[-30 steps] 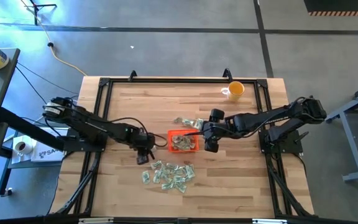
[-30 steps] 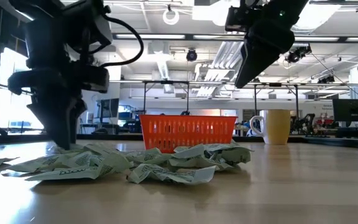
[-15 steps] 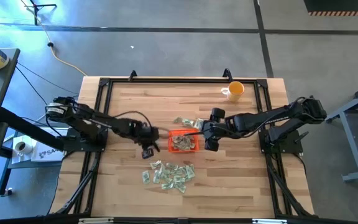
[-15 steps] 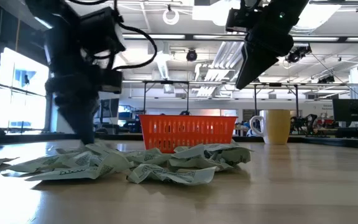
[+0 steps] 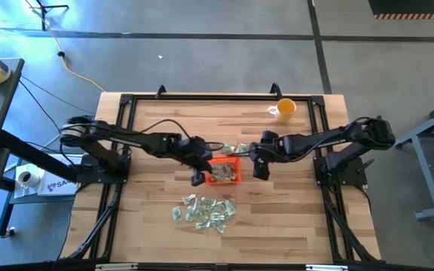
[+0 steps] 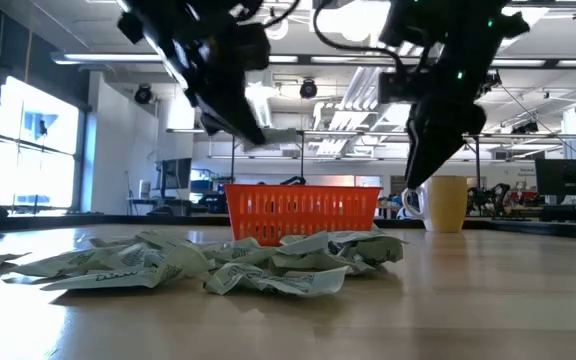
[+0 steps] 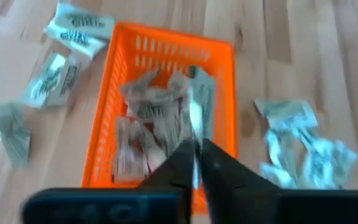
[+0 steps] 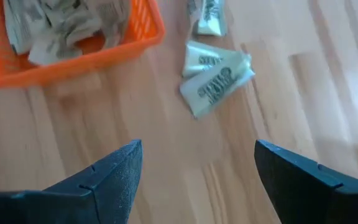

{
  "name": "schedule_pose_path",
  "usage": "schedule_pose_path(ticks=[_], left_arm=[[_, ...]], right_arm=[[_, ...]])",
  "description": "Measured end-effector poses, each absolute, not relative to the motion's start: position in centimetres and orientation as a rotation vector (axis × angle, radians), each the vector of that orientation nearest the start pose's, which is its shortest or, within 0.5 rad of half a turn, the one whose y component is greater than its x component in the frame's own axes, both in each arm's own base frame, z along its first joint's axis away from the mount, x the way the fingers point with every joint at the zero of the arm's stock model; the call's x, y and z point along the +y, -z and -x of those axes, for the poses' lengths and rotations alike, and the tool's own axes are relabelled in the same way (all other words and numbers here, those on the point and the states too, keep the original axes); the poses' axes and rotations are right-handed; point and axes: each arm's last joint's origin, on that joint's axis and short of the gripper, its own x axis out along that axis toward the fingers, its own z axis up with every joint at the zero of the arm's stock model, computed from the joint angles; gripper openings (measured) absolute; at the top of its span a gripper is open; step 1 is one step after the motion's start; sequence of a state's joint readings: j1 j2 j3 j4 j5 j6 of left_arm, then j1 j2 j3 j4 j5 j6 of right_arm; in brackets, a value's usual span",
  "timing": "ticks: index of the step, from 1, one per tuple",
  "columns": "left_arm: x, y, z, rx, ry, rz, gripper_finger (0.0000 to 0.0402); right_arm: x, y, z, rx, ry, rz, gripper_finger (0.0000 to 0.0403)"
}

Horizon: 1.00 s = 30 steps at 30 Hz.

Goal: Pick and place Stevia / Truvia into bins
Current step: Put the stevia packet into the orange bin

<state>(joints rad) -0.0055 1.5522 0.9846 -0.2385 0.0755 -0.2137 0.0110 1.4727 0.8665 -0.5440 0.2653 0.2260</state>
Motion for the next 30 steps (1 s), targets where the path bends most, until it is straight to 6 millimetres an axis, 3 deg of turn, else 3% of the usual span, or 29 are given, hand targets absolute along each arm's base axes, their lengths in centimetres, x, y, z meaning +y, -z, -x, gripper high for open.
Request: schedule_pose_path(ticks=[5,10,15,21,25,30], left_arm=[[-0.5,-20.0,-32.7,0.876,-0.011,0.26,0.0147],[-0.5,-21.8,-32.2,0.894,-0.048,0.322,0.0195],[-0.1,-24.3,-31.1,0.897,-0.155,0.277,0.02],[0.1,-25.1,-29.7,0.916,-0.255,0.263,0.0177],[0.2,-25.0,-29.3,0.948,-0.288,0.28,0.0161],[0.2,-24.7,-28.8,1.003,-0.328,0.283,0.0146]], right_arm=[[-2.4,-17.4,-27.0,1.003,0.358,-0.072,0.03],[-4.7,-16.3,-26.6,0.946,0.396,-0.147,0.03],[-6.6,-14.9,-27.2,0.932,0.363,-0.245,0.03],[-7.3,-13.4,-28.5,0.947,0.364,-0.256,0.0291],[-7.3,-12.3,-28.6,0.991,0.401,-0.24,0.0246],[-7.4,-12.3,-28.2,1.027,0.39,-0.251,0.0135]])
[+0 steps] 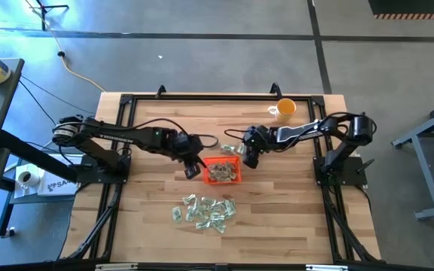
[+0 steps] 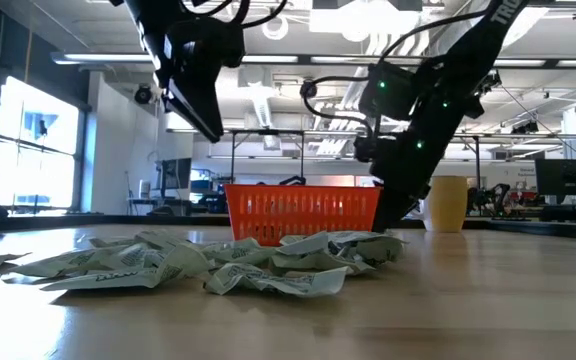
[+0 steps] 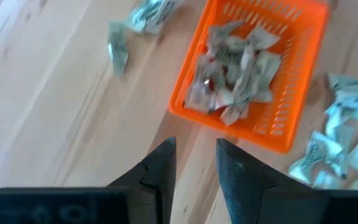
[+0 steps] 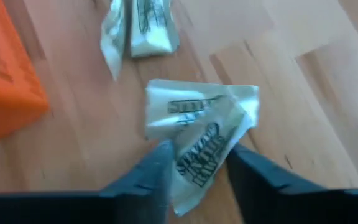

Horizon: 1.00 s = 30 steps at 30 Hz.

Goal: Pick and place Stevia / Truvia into bins
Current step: Put the stevia packet into the orange bin

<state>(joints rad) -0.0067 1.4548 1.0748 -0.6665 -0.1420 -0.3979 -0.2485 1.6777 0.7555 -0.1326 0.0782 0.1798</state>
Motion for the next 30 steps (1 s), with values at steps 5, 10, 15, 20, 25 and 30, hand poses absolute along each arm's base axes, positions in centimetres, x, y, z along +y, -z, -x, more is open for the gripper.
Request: schedule_pose_path(ticks=[5,10,15,20,25,30], left_arm=[[0.3,-24.6,-28.6,1.01,-0.366,0.259,0.0137],[0.5,-24.7,-28.6,0.999,-0.401,0.221,0.0134],[2.1,-24.7,-28.8,0.969,-0.41,0.196,0.0133],[5.3,-24.4,-29.1,0.9,-0.368,0.195,0.0133],[9.2,-23.0,-29.6,0.871,-0.294,0.324,0.0151],[10.6,-20.8,-30.6,0.893,-0.24,0.348,0.0216]], right_arm=[[-7.1,-13.3,-27.6,1.047,0.344,-0.28,0.0016],[-6.7,-16.2,-27.2,1.055,0.336,-0.351,0.0021],[-5.0,-22.0,-29.4,0.869,0.14,-0.348,0.0006],[-3.7,-22.0,-31.5,0.874,-0.061,-0.396,0.002],[-2.6,-19.9,-33.4,0.922,-0.076,-0.45,0.0072],[-2.0,-20.4,-34.2,0.911,-0.038,-0.431,0.0185]])
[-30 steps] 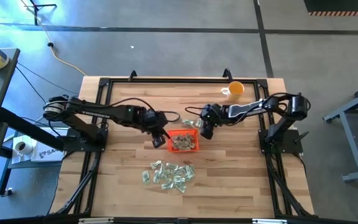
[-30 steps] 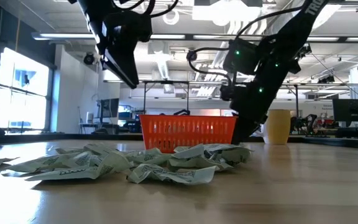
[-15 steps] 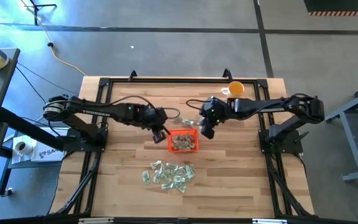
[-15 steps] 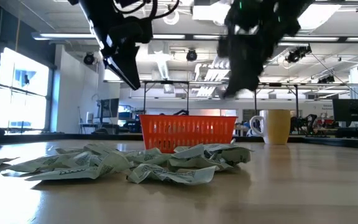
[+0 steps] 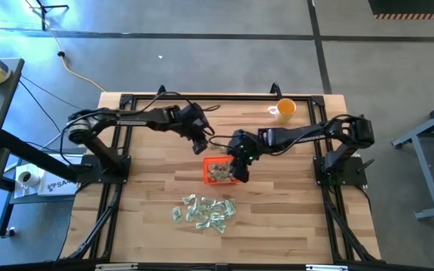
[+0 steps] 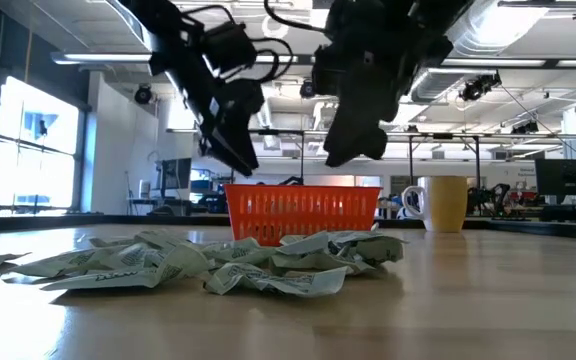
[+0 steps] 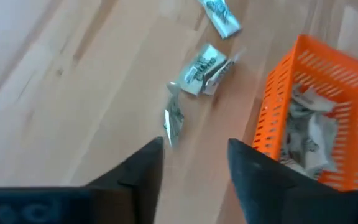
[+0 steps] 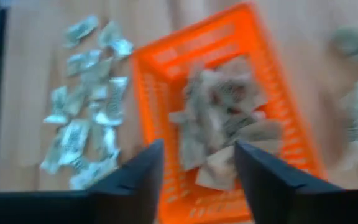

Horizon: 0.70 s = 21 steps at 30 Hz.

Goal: Pick and place Stevia / Truvia into bins
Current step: Put the stevia packet into the orange bin

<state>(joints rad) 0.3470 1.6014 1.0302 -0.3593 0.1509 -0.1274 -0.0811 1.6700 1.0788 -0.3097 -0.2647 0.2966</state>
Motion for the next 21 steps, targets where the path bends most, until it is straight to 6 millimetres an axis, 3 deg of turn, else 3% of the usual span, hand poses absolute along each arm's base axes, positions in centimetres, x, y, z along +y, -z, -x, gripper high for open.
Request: schedule_pose_path(ticks=[6,11,16,21], left_arm=[[11.2,-17.9,-32.8,0.877,-0.187,0.241,0.0299],[12.0,-15.8,-34.3,0.882,-0.186,0.225,0.0314],[12.6,-14.5,-35.7,0.913,-0.206,0.201,0.0274],[12.9,-13.1,-36.3,0.955,-0.219,0.18,0.0187]], right_arm=[[-1.9,-23.4,-32.2,0.929,0.174,-0.24,0.0293],[-2.6,-24.7,-29.2,1.006,0.285,-0.188,0.0311],[-3.5,-24.7,-27.1,1.007,0.354,-0.193,0.0312],[-4.1,-24.6,-25.6,1.0,0.411,-0.191,0.0312]])
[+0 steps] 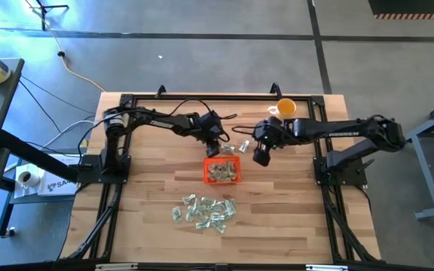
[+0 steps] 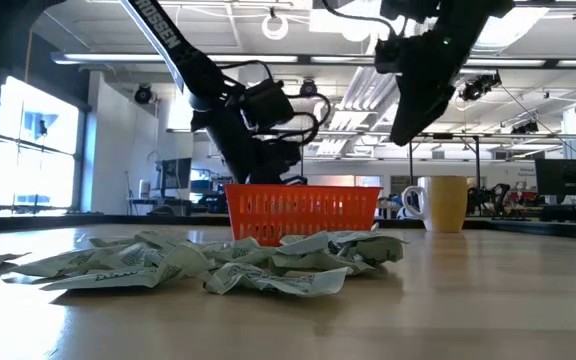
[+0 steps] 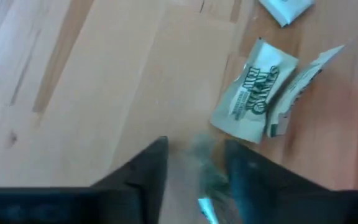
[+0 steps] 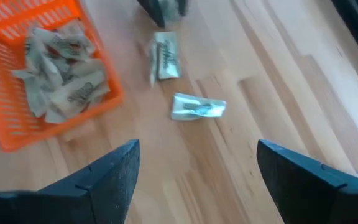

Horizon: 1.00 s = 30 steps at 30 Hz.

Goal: Pick and place Stevia / Truvia into bins
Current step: Put the stevia packet into the orange bin

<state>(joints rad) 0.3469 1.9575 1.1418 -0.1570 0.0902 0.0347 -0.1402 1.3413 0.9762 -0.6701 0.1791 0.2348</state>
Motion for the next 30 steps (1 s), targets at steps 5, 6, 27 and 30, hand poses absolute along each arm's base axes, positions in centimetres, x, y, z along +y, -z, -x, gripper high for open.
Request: schedule_pose_path(ticks=[5,6,27,30], left_arm=[[12.7,-13.2,-35.6,1.028,-0.237,0.213,0.0055],[12.5,-13.6,-35.2,1.048,-0.235,0.23,0.0031],[1.3,-20.5,-36.4,0.831,0.113,0.324,0.0125],[1.2,-19.4,-36.4,0.887,0.055,0.355,0.0182]], right_arm=[[-4.6,-24.8,-24.5,0.984,0.439,-0.198,0.0312],[-4.6,-24.8,-24.3,0.984,0.442,-0.201,0.0312],[-9.1,-17.3,-29.2,1.104,0.026,0.182,0.0312],[-9.6,-15.4,-29.5,1.153,-0.006,0.157,0.0312]])
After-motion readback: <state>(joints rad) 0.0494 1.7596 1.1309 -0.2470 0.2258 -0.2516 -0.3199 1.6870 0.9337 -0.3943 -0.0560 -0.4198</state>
